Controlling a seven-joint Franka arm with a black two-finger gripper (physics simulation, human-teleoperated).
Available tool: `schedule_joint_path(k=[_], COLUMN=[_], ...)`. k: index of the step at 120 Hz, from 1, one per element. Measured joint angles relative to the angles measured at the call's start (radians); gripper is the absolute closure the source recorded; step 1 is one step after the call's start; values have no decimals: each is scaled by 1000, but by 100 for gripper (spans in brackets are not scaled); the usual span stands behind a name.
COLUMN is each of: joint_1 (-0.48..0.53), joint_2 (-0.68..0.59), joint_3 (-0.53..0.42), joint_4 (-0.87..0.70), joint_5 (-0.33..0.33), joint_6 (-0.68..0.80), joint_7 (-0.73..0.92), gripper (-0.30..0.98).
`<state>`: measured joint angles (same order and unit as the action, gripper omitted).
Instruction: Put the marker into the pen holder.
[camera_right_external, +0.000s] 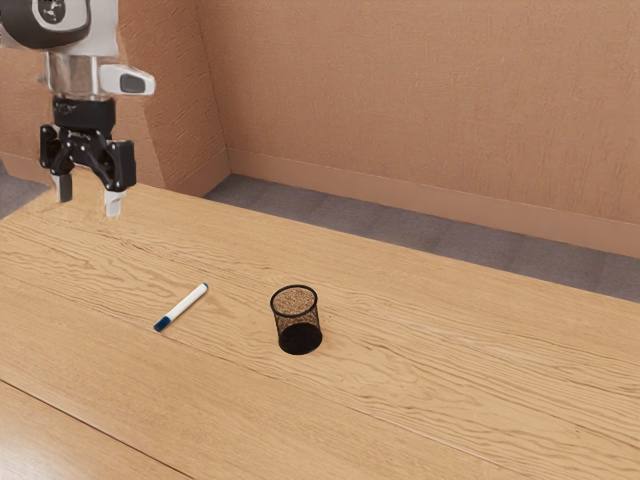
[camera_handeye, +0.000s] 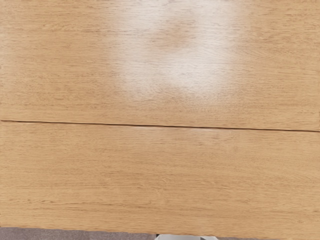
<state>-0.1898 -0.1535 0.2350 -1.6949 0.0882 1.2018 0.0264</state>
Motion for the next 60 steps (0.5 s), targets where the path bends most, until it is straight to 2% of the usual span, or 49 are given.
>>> schedule_joint_path(k=[13,28,39,46,53,60], joint_1=[-2,0,-37,-60,-55,-26], joint_2=[-1,-2,6,23,40,117], joint_3=[1,1,-64,-68,-10,38], joint_4=[-6,-8,0,-124,-325,-429], joint_5=[6,6,19,40,48,30], joint_6=[165,272,317,363,471,584], joint_7=[7,13,9,3,3,7], gripper=[0,0,0,0,0,0])
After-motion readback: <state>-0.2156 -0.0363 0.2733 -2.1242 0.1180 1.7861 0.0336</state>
